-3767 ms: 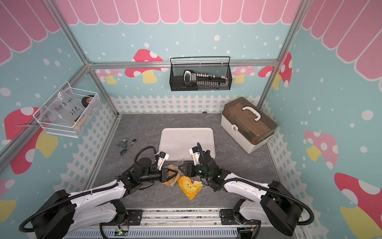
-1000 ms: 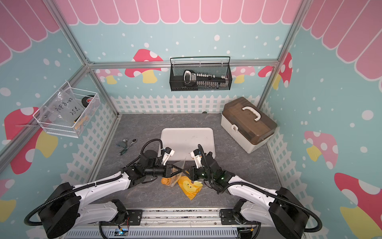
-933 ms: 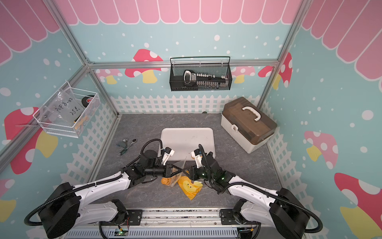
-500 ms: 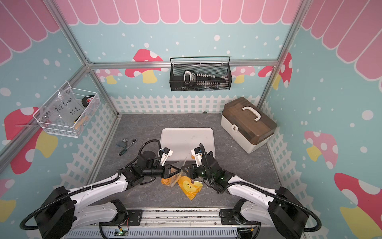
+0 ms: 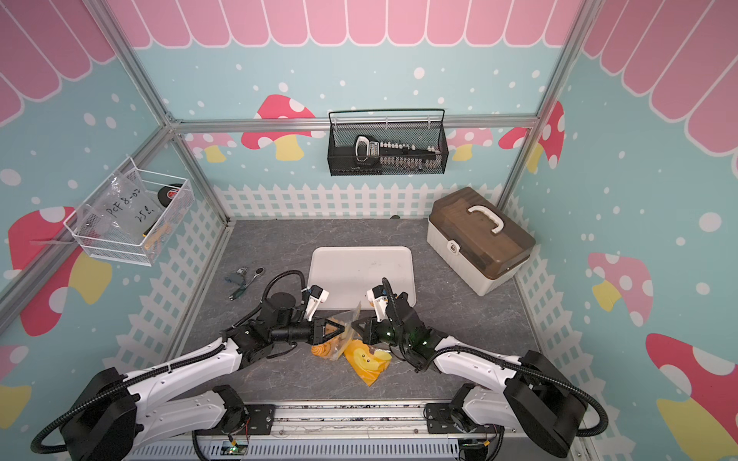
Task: Pour cookies out of the ziploc bag
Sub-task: Open the ziploc bag at the center of the board.
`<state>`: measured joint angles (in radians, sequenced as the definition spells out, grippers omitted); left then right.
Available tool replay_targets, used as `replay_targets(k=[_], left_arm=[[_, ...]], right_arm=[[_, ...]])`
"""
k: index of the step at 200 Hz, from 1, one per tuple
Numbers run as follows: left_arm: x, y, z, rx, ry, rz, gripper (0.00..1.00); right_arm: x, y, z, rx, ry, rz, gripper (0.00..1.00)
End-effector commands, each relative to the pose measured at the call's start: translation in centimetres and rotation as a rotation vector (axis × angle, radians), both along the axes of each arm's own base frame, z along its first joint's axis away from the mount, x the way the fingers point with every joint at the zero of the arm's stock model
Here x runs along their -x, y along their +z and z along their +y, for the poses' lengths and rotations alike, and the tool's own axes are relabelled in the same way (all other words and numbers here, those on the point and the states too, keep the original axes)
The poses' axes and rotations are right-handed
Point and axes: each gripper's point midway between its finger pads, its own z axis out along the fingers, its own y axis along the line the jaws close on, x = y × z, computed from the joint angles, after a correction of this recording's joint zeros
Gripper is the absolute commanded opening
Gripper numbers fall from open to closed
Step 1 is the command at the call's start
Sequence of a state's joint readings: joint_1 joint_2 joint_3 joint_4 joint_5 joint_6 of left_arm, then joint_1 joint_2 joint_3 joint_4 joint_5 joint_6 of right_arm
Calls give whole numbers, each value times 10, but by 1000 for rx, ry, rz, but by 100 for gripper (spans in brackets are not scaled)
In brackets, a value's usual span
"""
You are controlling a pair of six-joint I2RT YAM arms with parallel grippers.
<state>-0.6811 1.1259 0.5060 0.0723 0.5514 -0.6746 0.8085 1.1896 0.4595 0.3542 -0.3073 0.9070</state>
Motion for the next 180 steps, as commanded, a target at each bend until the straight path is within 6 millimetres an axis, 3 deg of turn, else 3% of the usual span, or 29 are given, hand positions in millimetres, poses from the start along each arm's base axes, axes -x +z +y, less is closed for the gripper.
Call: replay_targets(k=[1,69,102,119,142,180], left_arm=[[0,6,-4,32,-20,0,12],[-3,13,-20,83,-67,31,29],[-5,16,-24,92,-76,30,30],[-7,14,-25,85,-78,31,23],[-9,9,-26,71,-77,37,0],[-10,5,-26,59,-77,46,0]], right_arm=[[3,4,-2,-19,3,-10,1],[4,5,0,-21,21,-22,0],[5,7,1,-20,32,-31,0],[6,8,2,-19,42,-34,0],[7,10,2,-16,47,-39,0],[7,12,1,-6,50,-47,0]])
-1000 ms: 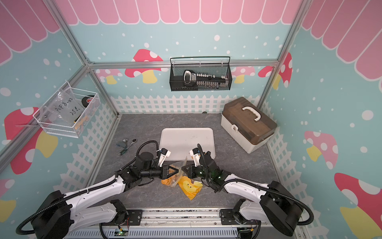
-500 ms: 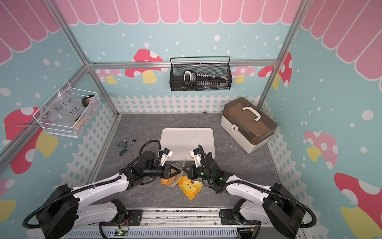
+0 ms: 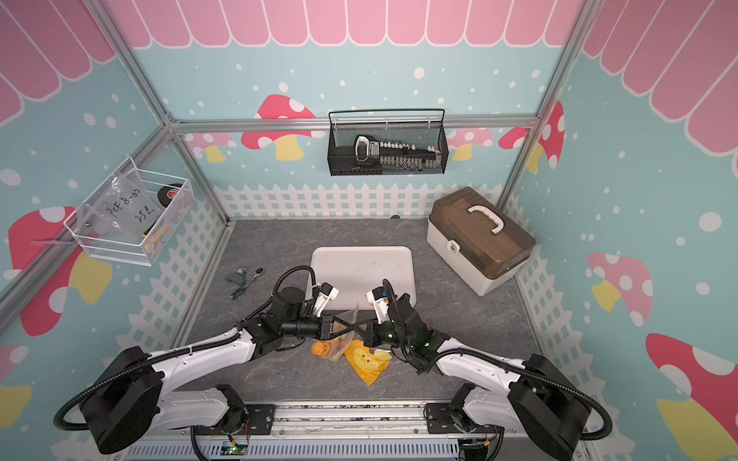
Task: Pour cookies out of the ziploc bag
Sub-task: Open the ziploc bag at the center of the board.
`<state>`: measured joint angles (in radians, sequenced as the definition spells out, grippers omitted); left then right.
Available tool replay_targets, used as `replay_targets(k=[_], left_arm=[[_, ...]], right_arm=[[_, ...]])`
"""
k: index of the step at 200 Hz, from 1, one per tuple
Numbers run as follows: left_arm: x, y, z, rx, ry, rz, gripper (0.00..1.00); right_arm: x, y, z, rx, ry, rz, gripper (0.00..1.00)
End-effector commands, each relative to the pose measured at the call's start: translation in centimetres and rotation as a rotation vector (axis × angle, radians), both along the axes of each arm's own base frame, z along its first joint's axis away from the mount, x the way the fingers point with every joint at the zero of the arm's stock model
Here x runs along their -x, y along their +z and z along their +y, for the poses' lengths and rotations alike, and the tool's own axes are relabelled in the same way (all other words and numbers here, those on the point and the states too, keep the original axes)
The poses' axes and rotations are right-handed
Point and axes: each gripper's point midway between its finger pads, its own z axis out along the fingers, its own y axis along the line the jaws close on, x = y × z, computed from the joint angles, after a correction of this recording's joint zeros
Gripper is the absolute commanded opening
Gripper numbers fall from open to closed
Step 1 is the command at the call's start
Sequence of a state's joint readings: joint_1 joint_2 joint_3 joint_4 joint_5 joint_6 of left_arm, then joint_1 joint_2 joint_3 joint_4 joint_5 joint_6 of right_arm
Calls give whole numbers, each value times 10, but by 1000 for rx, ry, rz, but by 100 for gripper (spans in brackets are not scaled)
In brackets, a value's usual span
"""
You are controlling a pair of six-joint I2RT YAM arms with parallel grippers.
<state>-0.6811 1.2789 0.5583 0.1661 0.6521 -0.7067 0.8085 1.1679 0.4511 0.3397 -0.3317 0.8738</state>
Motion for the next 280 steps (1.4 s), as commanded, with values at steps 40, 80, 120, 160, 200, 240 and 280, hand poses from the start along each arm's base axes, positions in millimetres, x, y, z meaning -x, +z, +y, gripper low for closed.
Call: replay_targets(k=[40,80,120,160,200,240,280], left_arm=[[-6,3,4,-57,12,-37,0],[-8,7,16,-108,48,-68,7],[-8,17,14,-109,44,-75,53],[-1,13,14,-167,37,-90,42],[0,4,15,-185,38,-81,31],[-1,11,6,-161,26,-92,32],[-3,4,1,-167,15,-82,30]], right_arm=[[0,14,1,-4,14,-34,0],[0,13,0,5,13,-33,0],[-1,14,2,4,17,-32,0],[-1,10,0,10,8,-29,0],[-1,10,2,1,10,-27,0],[-1,9,5,-2,16,-23,0],[1,9,7,-3,21,-26,0]])
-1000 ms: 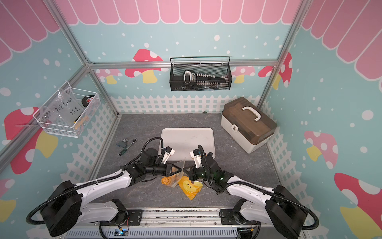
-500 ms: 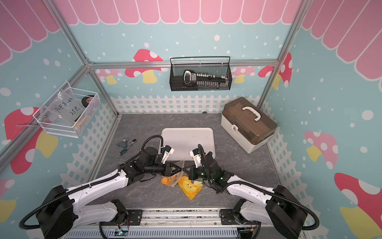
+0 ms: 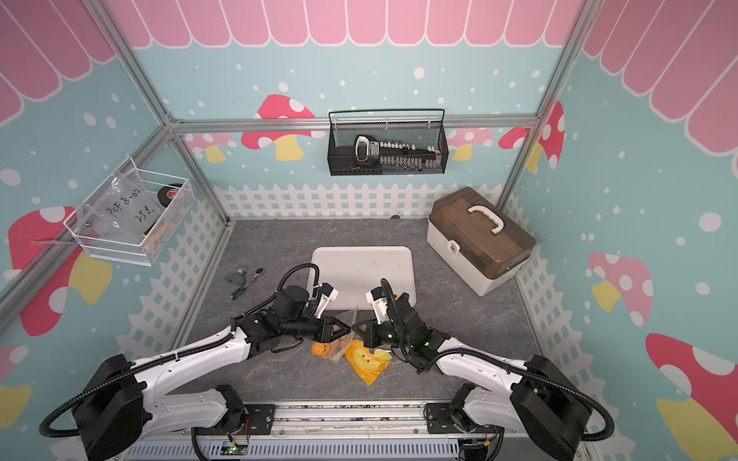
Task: Pour cookies out of the ziploc bag
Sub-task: Open the ziploc bag at the center of the board.
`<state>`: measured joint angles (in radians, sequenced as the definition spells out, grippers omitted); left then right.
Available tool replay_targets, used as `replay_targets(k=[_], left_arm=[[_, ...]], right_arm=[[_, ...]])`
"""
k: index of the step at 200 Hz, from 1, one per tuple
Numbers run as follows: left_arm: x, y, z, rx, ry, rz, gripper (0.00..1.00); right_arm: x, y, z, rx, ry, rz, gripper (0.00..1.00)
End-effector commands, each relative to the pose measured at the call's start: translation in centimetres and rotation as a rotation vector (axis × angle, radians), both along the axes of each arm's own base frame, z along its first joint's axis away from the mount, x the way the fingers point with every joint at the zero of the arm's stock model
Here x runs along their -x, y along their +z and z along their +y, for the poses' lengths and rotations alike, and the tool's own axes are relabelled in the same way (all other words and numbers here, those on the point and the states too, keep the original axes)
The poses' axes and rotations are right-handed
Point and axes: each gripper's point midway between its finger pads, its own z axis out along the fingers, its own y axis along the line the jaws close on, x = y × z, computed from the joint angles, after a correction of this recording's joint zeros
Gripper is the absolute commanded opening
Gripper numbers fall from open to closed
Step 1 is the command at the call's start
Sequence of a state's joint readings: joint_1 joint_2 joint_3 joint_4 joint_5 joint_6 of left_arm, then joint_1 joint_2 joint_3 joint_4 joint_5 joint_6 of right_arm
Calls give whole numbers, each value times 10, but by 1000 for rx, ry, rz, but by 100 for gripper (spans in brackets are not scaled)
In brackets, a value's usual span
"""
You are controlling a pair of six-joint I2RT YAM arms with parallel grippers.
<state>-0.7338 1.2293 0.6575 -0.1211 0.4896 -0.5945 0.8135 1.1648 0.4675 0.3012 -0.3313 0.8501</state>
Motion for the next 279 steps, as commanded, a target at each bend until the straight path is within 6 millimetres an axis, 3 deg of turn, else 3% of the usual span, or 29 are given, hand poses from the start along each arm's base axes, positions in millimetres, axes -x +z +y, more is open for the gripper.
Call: replay_targets(k=[1,47,72,135,179,218,235,256,279], left_arm=[[-5,7,-8,12,-12,-27,29],[-5,2,-10,23,-18,-17,13],[-5,7,-12,35,-22,-27,0],[-3,5,-6,22,-19,-43,0],[-2,0,-3,10,-7,-44,0],[-2,3,-3,27,2,-49,0],[-2,2,-2,26,3,-49,0],[-2,0,-1,20,9,-47,0],[-1,-3,0,16,10,-46,0]], right_arm=[[-1,9,6,-25,7,-18,0],[-1,11,5,-27,5,-24,0],[0,11,5,-27,8,-23,0],[2,14,-3,-3,-4,-41,0],[4,12,-11,31,-21,-36,36],[3,20,-3,7,-8,-17,49],[0,19,-1,5,-14,-14,47],[-2,16,3,1,-9,-6,32],[4,16,14,-12,44,5,30]])
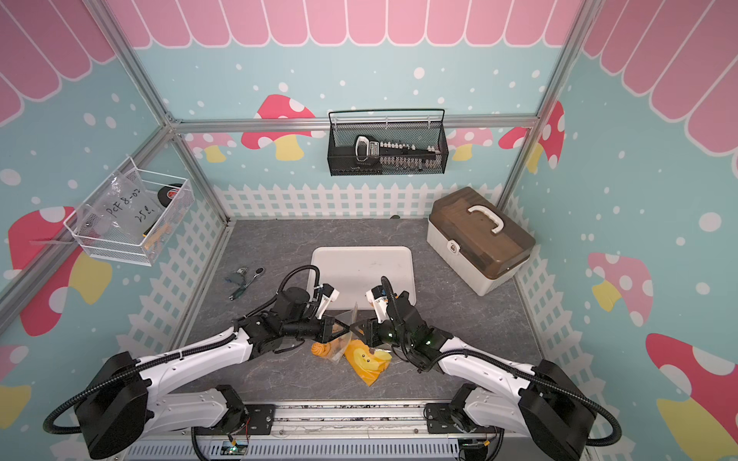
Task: Pour cookies out of the ziploc bag
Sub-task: Open the ziploc bag at the center of the board.
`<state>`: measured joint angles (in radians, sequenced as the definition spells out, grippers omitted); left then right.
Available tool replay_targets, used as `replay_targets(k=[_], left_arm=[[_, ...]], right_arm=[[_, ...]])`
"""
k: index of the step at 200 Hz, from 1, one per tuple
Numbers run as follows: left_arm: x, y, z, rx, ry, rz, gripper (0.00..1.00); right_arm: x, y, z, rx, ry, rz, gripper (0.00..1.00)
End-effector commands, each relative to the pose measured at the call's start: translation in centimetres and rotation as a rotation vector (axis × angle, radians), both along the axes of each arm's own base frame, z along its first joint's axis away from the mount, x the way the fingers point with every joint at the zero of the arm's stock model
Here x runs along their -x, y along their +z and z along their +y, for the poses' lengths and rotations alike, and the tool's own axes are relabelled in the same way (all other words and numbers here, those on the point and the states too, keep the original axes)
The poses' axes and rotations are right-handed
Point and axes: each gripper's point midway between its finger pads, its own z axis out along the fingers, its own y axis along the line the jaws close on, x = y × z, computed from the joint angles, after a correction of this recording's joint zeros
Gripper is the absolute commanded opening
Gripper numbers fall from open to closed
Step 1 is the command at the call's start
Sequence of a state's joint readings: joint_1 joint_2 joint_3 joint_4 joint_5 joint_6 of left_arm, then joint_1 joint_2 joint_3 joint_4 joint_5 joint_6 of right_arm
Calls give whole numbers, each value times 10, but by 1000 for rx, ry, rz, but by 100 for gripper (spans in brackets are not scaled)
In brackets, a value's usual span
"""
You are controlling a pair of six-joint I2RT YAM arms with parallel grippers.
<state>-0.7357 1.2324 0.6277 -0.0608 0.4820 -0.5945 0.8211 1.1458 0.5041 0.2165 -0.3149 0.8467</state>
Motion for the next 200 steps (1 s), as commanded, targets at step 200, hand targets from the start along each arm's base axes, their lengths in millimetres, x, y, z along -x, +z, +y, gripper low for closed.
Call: replay_targets(k=[200], left_arm=[[-2,4,1,-9,6,-35,0]], right_arm=[[18,-30,-16,307,22,-6,35]])
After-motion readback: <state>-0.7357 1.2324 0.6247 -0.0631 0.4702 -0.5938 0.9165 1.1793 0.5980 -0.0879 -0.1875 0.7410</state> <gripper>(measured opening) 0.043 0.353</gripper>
